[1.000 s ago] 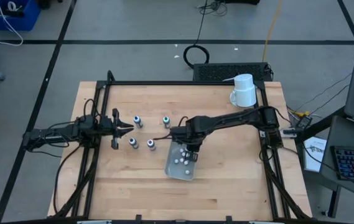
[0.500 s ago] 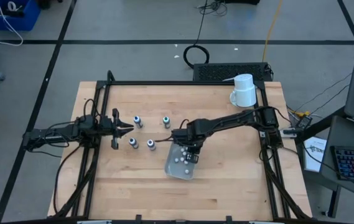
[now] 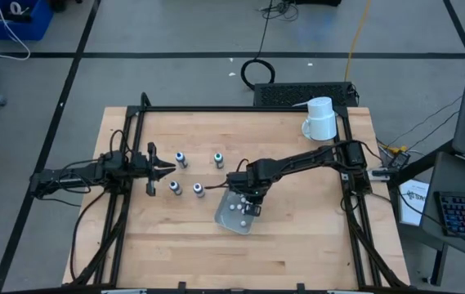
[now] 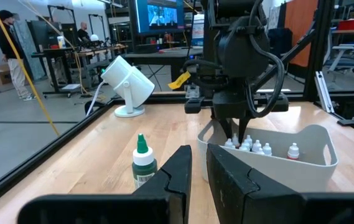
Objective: Pick & Place food coloring
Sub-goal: Put the small yellow food coloring bottle into the white bin, then put the large green food coloring bottle into the white bin
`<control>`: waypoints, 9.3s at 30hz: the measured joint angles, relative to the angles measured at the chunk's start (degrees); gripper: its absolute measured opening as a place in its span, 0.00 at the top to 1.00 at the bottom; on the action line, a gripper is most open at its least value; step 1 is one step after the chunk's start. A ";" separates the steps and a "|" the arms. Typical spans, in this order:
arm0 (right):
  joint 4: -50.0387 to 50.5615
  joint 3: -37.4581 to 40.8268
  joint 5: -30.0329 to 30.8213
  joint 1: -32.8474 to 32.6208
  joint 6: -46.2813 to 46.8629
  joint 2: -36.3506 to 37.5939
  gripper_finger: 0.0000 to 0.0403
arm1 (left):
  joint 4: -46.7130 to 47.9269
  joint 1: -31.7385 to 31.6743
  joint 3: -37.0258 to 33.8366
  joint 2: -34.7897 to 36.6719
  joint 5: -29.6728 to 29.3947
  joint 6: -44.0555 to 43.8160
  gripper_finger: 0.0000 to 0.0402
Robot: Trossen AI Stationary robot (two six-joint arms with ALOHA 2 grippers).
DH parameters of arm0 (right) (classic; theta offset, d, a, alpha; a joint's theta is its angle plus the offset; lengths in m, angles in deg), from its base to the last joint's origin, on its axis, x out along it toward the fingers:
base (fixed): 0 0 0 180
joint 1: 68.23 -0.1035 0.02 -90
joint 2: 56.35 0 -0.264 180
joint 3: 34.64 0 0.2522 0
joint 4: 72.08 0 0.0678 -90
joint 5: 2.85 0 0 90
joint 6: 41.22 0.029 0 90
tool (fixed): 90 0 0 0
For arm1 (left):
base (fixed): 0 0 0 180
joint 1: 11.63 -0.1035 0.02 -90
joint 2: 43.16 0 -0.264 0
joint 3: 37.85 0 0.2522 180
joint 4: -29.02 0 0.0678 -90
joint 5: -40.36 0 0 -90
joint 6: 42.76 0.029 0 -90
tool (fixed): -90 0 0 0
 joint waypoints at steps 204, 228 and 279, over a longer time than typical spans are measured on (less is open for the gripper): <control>-55.56 88.26 12.20 2.91 1.92 108.43 0.81 | 16.91 -0.03 34.52 -33.15 -19.63 -10.08 0.64; -55.59 88.26 12.20 2.92 1.92 108.43 0.81 | 81.61 -13.04 104.67 -107.24 -2.91 -4.68 0.24; -55.59 88.26 12.17 2.91 1.92 108.43 0.81 | 64.54 -5.68 91.62 -111.06 -9.42 4.69 0.31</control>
